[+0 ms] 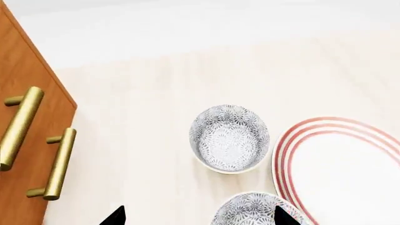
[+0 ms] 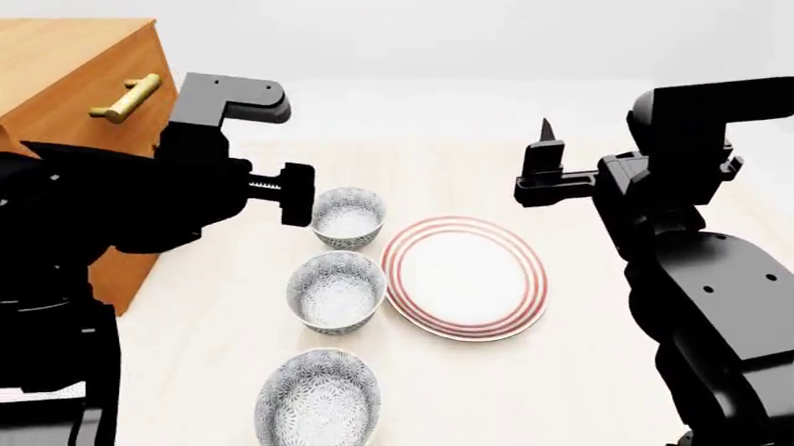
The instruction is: Stack the bowl in the middle on the bowl at the back.
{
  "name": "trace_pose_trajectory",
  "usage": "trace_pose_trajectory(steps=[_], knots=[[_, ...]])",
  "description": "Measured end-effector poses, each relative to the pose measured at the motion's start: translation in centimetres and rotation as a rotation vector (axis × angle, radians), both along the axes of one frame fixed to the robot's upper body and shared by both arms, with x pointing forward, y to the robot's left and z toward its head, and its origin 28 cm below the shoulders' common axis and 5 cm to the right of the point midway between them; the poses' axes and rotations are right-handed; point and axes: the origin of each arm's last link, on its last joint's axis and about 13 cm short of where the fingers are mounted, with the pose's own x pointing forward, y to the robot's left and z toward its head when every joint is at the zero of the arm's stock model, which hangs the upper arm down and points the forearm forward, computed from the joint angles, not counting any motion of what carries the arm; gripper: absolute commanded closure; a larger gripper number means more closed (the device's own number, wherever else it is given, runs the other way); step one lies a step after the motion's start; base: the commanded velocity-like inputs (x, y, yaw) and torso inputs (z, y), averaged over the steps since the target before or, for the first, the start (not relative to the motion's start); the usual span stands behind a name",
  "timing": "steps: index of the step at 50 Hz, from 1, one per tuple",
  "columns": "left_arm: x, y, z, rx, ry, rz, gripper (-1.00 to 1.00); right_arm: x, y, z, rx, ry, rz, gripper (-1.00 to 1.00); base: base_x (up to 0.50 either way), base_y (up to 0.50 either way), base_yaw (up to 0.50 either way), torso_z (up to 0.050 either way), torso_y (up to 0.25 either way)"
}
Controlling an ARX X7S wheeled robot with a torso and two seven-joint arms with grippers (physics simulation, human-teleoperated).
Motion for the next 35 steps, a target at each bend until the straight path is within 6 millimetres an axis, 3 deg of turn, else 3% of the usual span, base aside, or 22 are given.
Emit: trace_pose_trajectory(steps=[35], knots=[[0.1,-0.7,-2.4,-0.022,0.194,0.029,-1.0,-0.4,-0.3,-0.8,0.012,0.041,-0.011,-1.0,0.0,0.0,0.0,0.0,0.0]])
